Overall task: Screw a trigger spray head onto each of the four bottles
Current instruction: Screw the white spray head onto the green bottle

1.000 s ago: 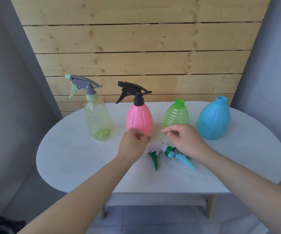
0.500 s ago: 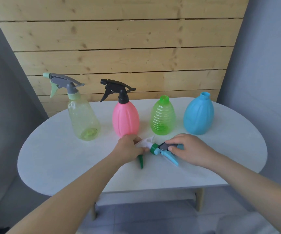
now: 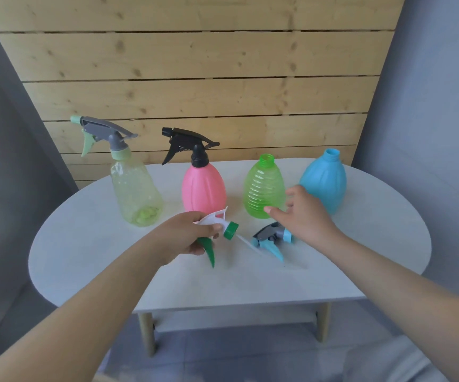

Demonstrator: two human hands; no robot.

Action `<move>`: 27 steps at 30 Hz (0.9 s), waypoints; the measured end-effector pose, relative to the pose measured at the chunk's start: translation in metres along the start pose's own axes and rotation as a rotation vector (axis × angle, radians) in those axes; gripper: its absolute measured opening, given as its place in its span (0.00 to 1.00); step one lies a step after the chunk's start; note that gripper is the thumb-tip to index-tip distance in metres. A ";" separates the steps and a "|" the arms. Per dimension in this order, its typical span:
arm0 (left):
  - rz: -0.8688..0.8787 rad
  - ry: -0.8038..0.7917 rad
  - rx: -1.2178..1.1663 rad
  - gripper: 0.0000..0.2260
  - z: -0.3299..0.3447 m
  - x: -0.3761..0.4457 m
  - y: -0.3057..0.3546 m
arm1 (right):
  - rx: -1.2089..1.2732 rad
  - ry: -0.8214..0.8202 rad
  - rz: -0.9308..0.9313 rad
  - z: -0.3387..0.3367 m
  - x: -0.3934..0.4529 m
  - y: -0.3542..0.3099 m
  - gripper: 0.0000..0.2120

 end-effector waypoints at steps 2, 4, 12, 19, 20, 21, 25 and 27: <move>0.004 0.009 -0.024 0.07 -0.004 -0.002 0.002 | 0.009 0.009 0.022 0.006 0.008 -0.003 0.34; 0.009 0.004 -0.052 0.08 -0.005 -0.004 0.002 | 0.073 -0.009 0.009 0.014 0.016 -0.007 0.39; 0.012 0.084 -0.148 0.13 -0.014 -0.007 0.002 | 0.348 -0.003 0.077 0.040 0.044 -0.011 0.47; 0.007 0.125 -0.219 0.16 -0.029 -0.011 0.001 | 0.390 -0.007 -0.152 0.008 0.025 -0.036 0.44; 0.004 0.108 -0.233 0.18 -0.032 -0.013 0.000 | 0.368 -0.035 -0.180 -0.001 0.018 -0.038 0.45; -0.002 0.090 -0.252 0.21 -0.033 -0.015 0.000 | 0.336 -0.073 -0.199 -0.010 0.011 -0.039 0.45; 0.013 0.096 -0.291 0.27 -0.046 -0.025 -0.001 | 0.124 -0.282 -0.229 -0.039 -0.015 -0.033 0.43; 0.023 0.129 -0.298 0.27 -0.053 -0.028 -0.001 | -0.005 -0.375 -0.262 -0.050 -0.024 -0.028 0.41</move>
Point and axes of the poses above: each hand's wrist, its own x-axis towards the middle knuckle, its own z-axis out of the palm, y = z × x, the point moved 5 cm from there along x, towards the middle knuckle, and after that the axes turned 8 degrees about y, right-handed, at the moved point
